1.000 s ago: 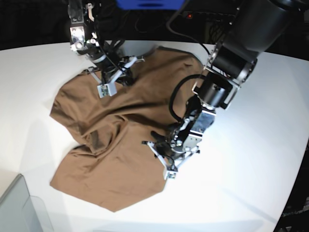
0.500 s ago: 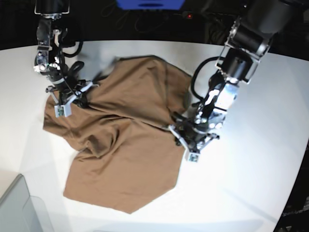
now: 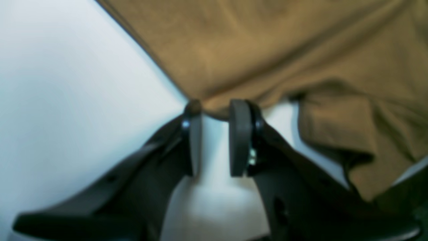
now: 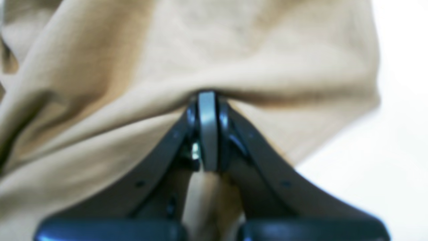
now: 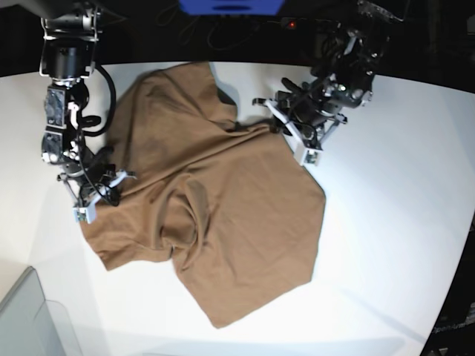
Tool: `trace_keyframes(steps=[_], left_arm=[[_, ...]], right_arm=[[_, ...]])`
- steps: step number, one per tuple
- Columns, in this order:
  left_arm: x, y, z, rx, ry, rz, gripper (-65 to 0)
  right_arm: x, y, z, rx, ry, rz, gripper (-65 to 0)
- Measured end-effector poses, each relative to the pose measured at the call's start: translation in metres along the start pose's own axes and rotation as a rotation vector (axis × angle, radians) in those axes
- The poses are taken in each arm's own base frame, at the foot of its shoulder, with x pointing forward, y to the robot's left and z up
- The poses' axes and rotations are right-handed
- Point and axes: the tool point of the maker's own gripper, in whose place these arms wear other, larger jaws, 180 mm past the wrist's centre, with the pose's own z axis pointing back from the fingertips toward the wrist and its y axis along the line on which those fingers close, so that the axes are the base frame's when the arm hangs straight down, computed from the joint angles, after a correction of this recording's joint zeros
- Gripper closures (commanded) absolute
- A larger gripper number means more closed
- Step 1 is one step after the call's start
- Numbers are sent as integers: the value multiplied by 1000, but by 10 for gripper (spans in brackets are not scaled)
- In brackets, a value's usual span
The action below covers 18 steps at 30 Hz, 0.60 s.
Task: Layout the t-shirt on the table in an organized manner, then fold the t-shirt properly
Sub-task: 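Pull the grasped fabric with the left gripper toward the shirt edge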
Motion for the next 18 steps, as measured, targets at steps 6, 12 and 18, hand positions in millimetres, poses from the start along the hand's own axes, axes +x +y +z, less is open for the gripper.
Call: trace_keyframes(steps=[6,12,18], left_arm=[[75,32,24,76,-215,33,-149],[116,95,6,203,-246,118,-149],[133,99,-39,199,-160,124,-149]], right_arm=[[44,4,25,-15,-132,56,0],[30,51,76,36,-210,92,0],[-46,100,95,117,-90,-14,0]])
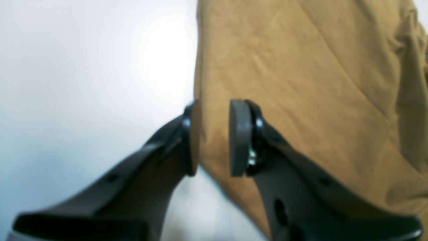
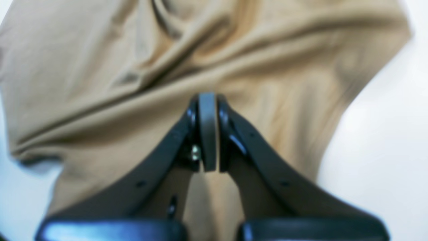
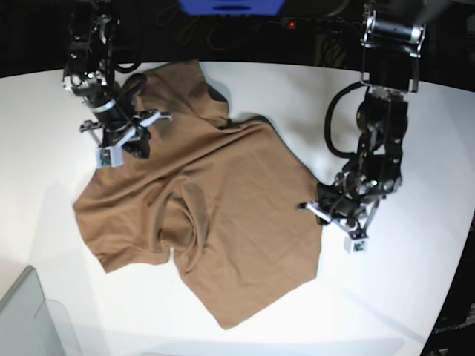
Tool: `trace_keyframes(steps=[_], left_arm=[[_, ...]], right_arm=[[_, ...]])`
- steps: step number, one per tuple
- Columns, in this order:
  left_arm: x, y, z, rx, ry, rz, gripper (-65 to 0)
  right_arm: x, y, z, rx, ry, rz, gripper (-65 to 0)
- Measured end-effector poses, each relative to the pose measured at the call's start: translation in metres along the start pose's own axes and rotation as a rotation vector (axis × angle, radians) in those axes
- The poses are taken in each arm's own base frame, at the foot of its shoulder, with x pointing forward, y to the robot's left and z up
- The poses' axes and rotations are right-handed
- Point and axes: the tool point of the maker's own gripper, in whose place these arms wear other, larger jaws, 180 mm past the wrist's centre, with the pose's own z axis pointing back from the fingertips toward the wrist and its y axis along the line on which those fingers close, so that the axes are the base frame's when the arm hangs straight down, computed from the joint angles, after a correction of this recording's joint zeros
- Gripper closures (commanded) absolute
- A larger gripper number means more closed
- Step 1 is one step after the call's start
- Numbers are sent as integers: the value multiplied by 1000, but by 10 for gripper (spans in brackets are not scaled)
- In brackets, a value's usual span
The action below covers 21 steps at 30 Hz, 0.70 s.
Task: Layout the t-shirt on the table in an organized manner, then fold the t-shirt properly
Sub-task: 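Pull the grasped fabric with the left gripper toward the shirt edge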
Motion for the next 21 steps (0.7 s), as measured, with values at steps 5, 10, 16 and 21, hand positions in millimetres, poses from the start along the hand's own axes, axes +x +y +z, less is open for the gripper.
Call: trace_keyframes(steps=[5,10,16,21], left_arm=[[-9,-32,-32,-44,63,7,-149],[-27,-35,-55,-30,9,-65,-149],[-32,-23,-58,-25,1,-120,-149],[-44,13,-41,13,-21,-162,-149]], right_arm=[[-54,9,5,13,122,-53,0],[-60,4,-8,31,98,-92,0],[-48,-22,-26,44,52,-60,0],[-22,-70,-51,-16,30,-24,0]])
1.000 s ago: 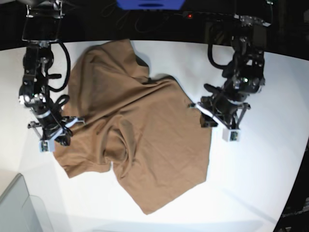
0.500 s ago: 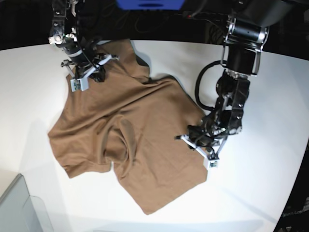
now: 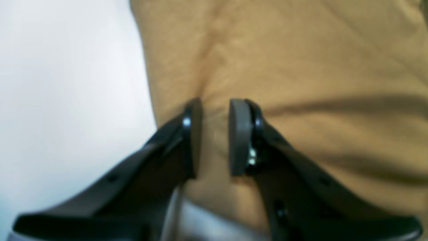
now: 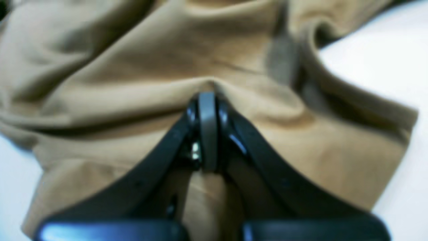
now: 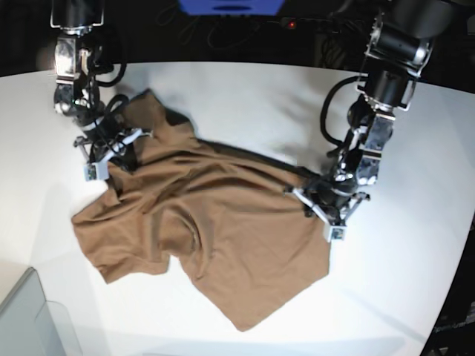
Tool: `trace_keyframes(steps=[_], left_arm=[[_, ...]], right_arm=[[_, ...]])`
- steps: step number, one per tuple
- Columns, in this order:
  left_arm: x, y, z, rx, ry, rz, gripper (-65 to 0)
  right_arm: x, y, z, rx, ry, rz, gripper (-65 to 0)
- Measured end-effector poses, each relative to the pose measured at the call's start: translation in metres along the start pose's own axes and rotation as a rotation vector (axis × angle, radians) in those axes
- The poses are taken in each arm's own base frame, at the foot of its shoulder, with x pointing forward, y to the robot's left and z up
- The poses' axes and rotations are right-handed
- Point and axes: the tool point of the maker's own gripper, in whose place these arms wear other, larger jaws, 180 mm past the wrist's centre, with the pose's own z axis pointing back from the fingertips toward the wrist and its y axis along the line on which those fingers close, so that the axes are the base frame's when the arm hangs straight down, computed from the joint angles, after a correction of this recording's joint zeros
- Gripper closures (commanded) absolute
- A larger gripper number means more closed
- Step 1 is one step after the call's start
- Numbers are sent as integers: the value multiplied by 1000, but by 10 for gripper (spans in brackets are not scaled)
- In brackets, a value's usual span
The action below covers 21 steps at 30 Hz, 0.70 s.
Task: Layout the t-shirt on the table in an organized manner, then fold the t-shirt properly
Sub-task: 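Pull the grasped fabric with the left gripper toward the shirt edge, then grasp the shirt hem with the left gripper, right holding the shoulder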
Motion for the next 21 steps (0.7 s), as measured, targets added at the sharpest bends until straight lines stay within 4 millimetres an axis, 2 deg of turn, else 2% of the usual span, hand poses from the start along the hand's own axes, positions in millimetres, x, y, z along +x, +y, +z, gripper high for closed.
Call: trace_keyframes(steps=[3,6,10,12,15,17,19,21], left_arm=[[-16,6,20,14,-13,-28,-149],[-30,-1,38,-6,-1,-24,-149],[-39,0,68,-17,9,64,-149],[-24,10,84,12,-42,84,-149],[22,20,111,29,-200,95,-149],[38,31,125,47,-265,108,-149],[27,53,129,103,-240,131,-149],[4,73,121,152,-175,167,-150]], right_arm=[[13,-18,-13,-22,-3,3,0],[25,-30,-23,-41,-3,-2,0],[37,-35,-31,-52,6,5,0],[42,-35,-34,-56,9,8,0],[48,-38,-36,-73,15,22,0],[50,-38,-36,-76,18,22,0],[51,-39,-36,-78,13,19,0],[51,-39,-36,-78,13,20,0]])
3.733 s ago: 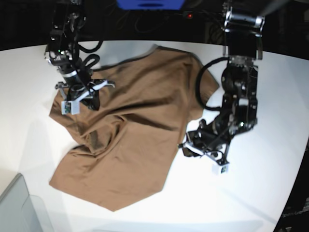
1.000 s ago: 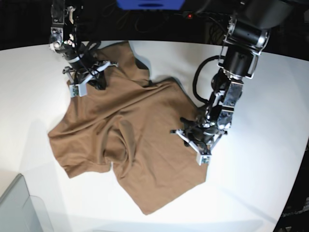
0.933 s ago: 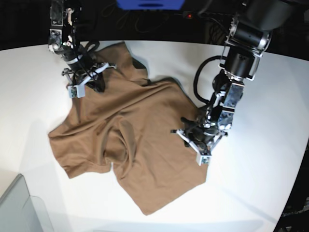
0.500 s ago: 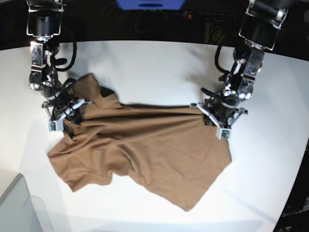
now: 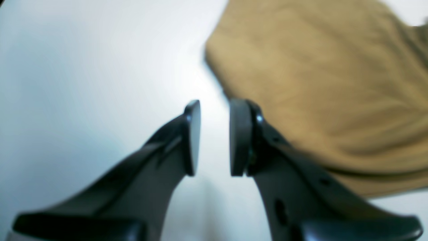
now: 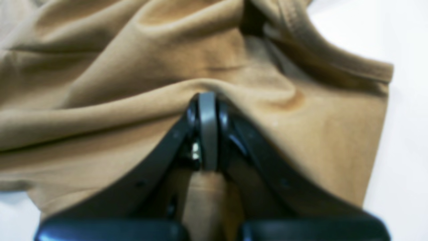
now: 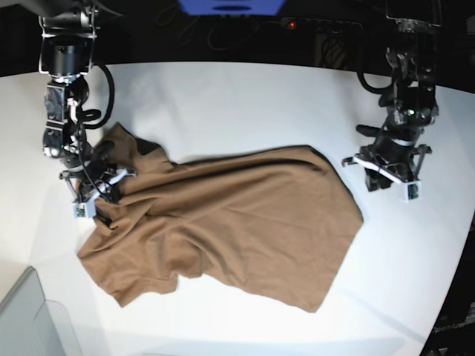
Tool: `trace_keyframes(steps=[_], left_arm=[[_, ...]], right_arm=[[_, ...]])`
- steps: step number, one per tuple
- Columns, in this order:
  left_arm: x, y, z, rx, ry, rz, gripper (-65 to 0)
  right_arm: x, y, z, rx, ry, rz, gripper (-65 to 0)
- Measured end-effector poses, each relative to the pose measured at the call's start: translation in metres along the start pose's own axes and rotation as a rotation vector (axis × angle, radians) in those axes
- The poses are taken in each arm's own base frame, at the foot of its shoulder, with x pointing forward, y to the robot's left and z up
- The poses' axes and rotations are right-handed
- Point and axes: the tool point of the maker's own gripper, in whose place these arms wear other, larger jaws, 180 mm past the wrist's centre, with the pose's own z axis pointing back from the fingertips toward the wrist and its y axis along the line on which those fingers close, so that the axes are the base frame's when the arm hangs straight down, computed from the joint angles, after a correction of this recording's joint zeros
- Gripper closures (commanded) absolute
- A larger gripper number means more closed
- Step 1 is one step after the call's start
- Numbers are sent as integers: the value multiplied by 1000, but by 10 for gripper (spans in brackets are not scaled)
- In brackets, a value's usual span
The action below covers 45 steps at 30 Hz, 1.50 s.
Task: Layout the t-shirt on the table in an organized manner, then fold the t-shirt properly
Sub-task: 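Grasp the shirt hem with the left gripper, right holding the shoulder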
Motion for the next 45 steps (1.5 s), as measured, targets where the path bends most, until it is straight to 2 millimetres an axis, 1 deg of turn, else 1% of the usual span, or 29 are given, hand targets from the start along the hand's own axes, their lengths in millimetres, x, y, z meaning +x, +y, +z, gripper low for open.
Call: trace_keyframes(steps=[1,3,5,7,9,10,12,13,15,16,18,20,22,23,25,27,29,30,32,33,34,35,38,39,40,41,43,45], left_arm=[[-10,9,-4,19,28,14,-151],[-16,21,-12,49,52,32,-151],[-13,28,-22,70,55,45,-152],[-9,30,-32,77,54,70,-152],[-5,29,-37,85,39,127,-161],[-4,30,-39,88,33,157,-182],[-1,35,-43,111,30,204,-251],[2,38,-45,124,21,229,-298],[11,33,-50,115,2,243,-352],[15,30,-53,107,-2,249,-358],[18,24,-60,93,-4,263,-347],[18,17,-67,84,5,284,-343],[15,11,-78,78,30,311,-341],[16,8,-83,72,40,319,-341],[20,-1,-94,59,45,304,-341],[18,-14,-102,38,75,281,-341],[12,-29,-108,11,106,265,-338],[11,-34,-110,2,113,258,-338],[9,-38,-113,-2,126,247,-335],[8,-38,-115,0,133,246,-322],[9,-38,-118,1,127,245,-287],[10,-39,-120,4,117,236,-236],[9,-40,-121,4,108,228,-24],[8,-39,-120,5,108,226,0],[8,-39,-120,7,109,228,0],[10,-40,-120,3,106,227,-19],[24,-45,-114,-11,67,221,-8],[44,-52,-105,-38,-1,205,0]], right_arm=[[-2,0,0,-1,1,-1,0],[-4,0,1,-5,0,-7,0],[-9,0,4,-5,-12,-10,0],[-11,2,8,-1,-18,-8,0],[-15,6,13,-2,-12,8,0],[-17,9,17,1,-9,15,0],[-22,15,26,8,-13,24,0],[-26,17,30,9,-1,35,-3],[-30,20,38,11,10,56,-44],[-33,22,42,10,19,68,-65],[-37,27,50,18,20,81,-111],[-44,30,59,23,28,87,-142],[-49,33,67,20,40,98,-148],[-53,37,70,24,40,90,-147],[-57,44,74,30,39,81,-147],[-62,48,78,40,41,76,-147],[-66,48,81,40,47,79,-147],[-68,49,82,42,49,76,-147],[-71,52,83,43,42,61,-147],[-71,52,84,44,37,62,-147],[-72,52,84,44,39,62,-147],[-72,52,84,44,40,62,-147],[-72,52,84,44,42,62,-147],[-72,52,84,44,42,62,-147],[-73,52,85,44,43,61,-147],[-73,52,85,44,42,61,-147],[-73,52,85,44,42,61,-147],[-73,52,85,44,43,61,-147]])
